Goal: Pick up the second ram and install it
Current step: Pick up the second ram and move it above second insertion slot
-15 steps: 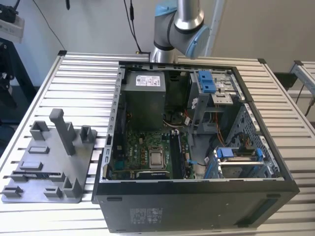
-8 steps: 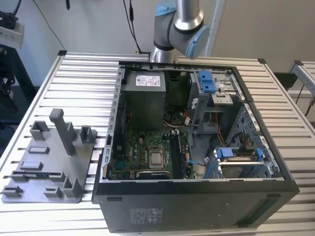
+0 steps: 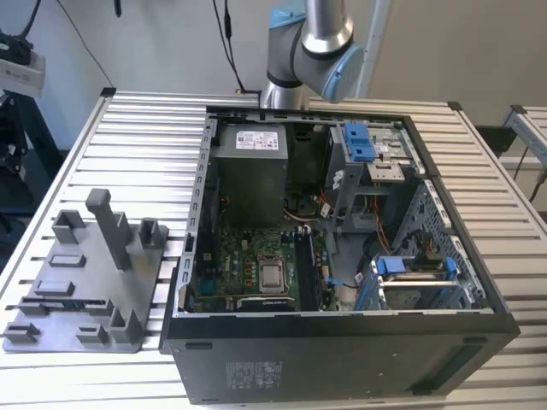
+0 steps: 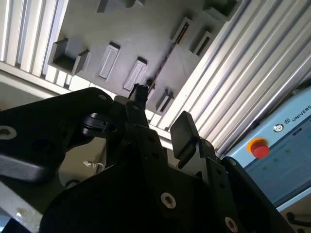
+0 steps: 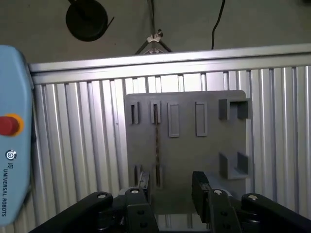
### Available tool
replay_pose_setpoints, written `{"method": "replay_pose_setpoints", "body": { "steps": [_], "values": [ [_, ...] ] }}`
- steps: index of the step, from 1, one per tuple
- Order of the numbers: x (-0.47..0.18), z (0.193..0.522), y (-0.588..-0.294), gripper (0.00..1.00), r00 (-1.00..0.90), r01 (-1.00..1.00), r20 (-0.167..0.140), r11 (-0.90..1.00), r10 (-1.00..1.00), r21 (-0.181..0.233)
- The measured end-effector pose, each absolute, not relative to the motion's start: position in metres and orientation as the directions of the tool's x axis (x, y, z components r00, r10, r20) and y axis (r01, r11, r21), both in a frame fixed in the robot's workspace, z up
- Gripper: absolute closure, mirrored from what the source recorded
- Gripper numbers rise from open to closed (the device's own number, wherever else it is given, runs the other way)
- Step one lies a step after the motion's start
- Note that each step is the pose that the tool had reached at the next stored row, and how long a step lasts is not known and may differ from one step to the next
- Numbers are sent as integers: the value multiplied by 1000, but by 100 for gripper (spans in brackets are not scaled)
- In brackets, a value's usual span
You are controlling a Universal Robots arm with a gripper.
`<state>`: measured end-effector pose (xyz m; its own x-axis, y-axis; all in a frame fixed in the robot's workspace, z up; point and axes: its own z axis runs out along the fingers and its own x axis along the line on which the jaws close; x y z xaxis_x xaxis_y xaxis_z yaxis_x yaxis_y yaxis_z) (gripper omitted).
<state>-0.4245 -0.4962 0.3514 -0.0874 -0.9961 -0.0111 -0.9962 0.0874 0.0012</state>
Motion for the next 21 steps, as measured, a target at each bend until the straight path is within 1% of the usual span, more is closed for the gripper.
{"method": "replay_pose_setpoints", "body": {
  "steps": [21],
  "values": [
    [-425,324,-498,52,-76,-997,-12,76,-997,1]
  ]
}}
